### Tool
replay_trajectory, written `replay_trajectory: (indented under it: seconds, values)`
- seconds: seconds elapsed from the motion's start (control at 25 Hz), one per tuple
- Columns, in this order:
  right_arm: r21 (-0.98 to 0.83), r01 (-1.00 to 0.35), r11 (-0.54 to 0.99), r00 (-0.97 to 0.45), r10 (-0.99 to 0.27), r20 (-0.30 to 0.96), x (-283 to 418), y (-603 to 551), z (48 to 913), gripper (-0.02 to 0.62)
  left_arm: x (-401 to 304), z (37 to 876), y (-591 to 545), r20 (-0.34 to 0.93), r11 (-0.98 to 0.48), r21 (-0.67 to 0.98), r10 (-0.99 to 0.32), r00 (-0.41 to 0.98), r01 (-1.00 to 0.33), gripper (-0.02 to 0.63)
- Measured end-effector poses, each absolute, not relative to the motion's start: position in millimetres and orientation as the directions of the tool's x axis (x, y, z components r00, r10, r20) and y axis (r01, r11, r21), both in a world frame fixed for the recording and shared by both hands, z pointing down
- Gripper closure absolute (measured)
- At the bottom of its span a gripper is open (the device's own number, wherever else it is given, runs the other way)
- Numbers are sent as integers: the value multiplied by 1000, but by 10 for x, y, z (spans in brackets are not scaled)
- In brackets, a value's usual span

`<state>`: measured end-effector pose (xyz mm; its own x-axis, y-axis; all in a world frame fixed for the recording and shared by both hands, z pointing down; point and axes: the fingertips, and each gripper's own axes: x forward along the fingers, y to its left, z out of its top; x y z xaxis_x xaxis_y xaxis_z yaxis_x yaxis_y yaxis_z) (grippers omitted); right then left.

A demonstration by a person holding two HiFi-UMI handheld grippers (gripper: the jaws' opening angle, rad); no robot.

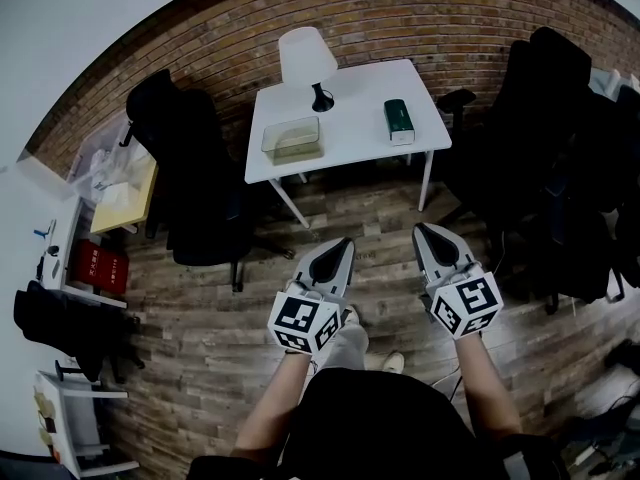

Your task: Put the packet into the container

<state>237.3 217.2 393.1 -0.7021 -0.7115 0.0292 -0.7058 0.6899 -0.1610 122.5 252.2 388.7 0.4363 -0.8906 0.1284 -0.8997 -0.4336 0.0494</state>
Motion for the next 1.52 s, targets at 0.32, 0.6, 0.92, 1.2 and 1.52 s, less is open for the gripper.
replay_trajectory:
  seconds: [0.32,0.6,0.92,1.2,1.52]
  values:
    - [-155,-705,693,-706,-706,58,2151,1847,4031,591,1006,4008,2189,137,-425,68,-892,430,-903,601]
    - [-144,-709,690,-704,-706,80,1757,1247,4123,591,591,4082,1564,135,-418,84,-895,426,-905,601]
    - [-138,-747,650,-664,-742,98,1317,436,4064,591,132,4085,748,133,-440,124,-881,454,-889,601]
    - [-151,-777,611,-628,-769,118,995,-131,4102,591,-291,4093,222,140,-466,121,-866,480,-876,601]
    - [-153,-815,559,-577,-805,137,786,-538,4163,591,-669,4209,-209,152,-485,124,-852,500,-865,601]
